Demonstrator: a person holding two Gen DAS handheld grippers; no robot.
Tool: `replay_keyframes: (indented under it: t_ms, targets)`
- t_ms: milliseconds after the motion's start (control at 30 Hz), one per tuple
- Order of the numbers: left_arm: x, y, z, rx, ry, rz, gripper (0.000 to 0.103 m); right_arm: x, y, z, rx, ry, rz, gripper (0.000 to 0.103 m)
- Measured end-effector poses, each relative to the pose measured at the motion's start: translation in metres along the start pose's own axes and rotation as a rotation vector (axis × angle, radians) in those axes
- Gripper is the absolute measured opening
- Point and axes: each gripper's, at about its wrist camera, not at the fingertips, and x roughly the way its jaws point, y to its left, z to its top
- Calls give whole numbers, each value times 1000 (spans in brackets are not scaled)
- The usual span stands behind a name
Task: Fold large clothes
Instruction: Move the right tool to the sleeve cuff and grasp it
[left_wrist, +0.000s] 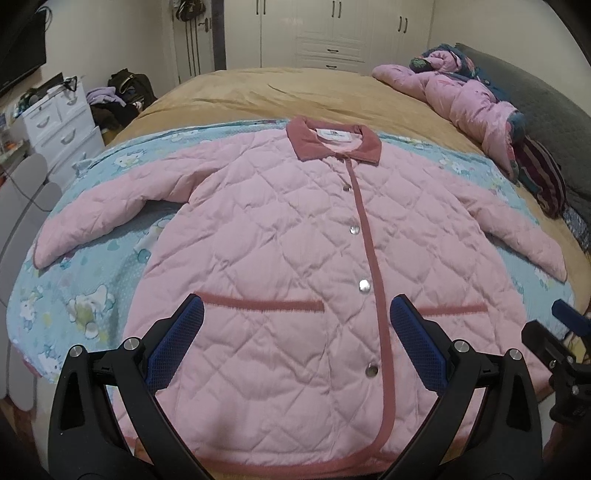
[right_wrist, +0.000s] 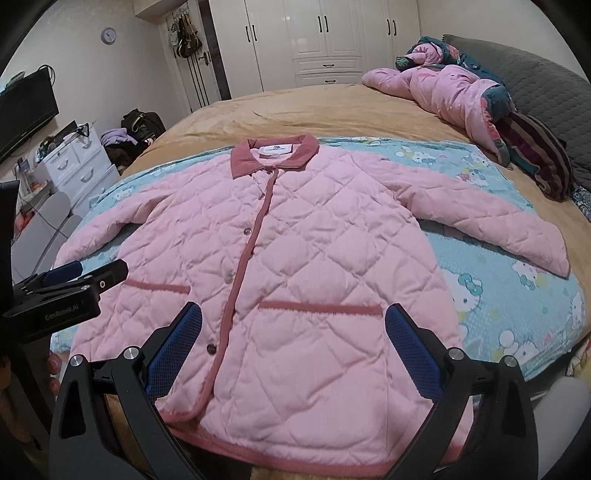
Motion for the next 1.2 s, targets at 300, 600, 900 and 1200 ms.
replay_keyframes:
  t_ms: [300,600,900,1200]
  targets:
    - [19,-1,35,-29,-6,-15,95,24,-13,30,15,13,-9,99]
    - [56,-18,68,-30,16,-20,95,58,-50,63,81,52,-26,99]
    - [92,-41,98,-25,12,-29,95,91,-105,90,145,42,-109,99]
    - [123,-75,116,22,-14,-64,95,119,-210,85,401,70,-200,99]
